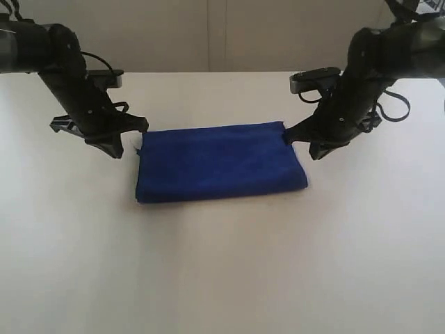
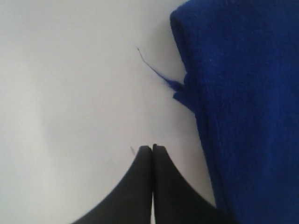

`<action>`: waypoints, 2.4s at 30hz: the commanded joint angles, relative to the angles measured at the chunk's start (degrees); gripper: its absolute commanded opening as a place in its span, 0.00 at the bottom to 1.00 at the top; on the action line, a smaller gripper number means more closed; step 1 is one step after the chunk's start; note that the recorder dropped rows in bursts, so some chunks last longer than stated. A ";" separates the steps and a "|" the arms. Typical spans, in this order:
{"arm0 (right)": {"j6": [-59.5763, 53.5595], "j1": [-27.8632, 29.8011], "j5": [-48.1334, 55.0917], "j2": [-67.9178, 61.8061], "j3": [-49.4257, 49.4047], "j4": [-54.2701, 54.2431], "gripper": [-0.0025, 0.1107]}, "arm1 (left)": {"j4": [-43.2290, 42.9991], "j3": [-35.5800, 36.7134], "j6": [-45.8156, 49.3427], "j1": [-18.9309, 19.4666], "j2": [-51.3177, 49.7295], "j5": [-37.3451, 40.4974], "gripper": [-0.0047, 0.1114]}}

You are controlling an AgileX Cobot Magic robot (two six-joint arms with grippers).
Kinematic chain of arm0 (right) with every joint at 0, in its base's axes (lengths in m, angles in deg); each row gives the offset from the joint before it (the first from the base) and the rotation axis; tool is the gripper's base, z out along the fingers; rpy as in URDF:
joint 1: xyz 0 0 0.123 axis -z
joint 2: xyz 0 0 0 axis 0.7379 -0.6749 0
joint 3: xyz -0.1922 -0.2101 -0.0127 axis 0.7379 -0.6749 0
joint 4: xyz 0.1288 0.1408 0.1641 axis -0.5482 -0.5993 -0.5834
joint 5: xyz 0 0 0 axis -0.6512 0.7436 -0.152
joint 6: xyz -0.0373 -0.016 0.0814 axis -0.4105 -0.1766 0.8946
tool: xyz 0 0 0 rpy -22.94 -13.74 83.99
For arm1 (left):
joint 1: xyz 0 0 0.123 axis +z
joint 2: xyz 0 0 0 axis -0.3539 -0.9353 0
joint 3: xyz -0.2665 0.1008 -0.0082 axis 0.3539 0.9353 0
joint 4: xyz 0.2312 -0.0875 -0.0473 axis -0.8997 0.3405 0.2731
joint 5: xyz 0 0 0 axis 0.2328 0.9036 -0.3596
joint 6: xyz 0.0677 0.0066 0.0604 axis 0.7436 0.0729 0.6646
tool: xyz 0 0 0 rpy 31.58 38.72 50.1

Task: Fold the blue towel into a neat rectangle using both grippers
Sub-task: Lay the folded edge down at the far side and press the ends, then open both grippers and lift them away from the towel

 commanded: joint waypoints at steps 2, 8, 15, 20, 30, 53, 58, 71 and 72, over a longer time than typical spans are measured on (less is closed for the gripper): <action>2.15 0.02 0.23 -1.56 0.01 -0.04 0.02 | 6.29 -0.19 3.56 -0.06 -1.97 -1.71 0.04; 2.15 -0.99 2.22 -2.17 -0.09 -0.91 0.02 | 8.73 -0.19 5.14 -0.16 -3.38 -4.40 0.04; 2.37 -1.59 2.90 -3.04 -0.09 -0.91 0.02 | 10.51 -0.19 5.57 -0.16 -4.47 -5.03 0.04; 2.37 -1.59 3.65 -3.43 -0.70 -0.91 0.02 | 12.67 -0.19 7.61 -0.27 -4.74 -6.73 0.04; -0.22 -1.59 3.54 -3.29 -4.56 -4.10 0.02 | 20.53 -0.19 15.10 -0.27 -4.74 -12.61 0.04; 1.99 0.17 3.05 -0.01 -4.66 -2.92 0.02 | 12.84 -0.19 14.39 5.62 -0.19 -0.20 0.04; 2.26 1.88 3.18 4.54 -4.69 -3.05 0.02 | 9.96 -0.19 14.39 6.87 3.94 5.65 0.04; 3.73 3.02 -0.47 18.31 -14.61 -3.60 0.02 | 6.34 7.35 10.28 6.87 16.09 9.19 0.04; 3.73 3.69 -0.75 19.36 -15.64 -4.19 0.02 | 5.28 8.75 10.28 6.87 17.83 8.91 0.04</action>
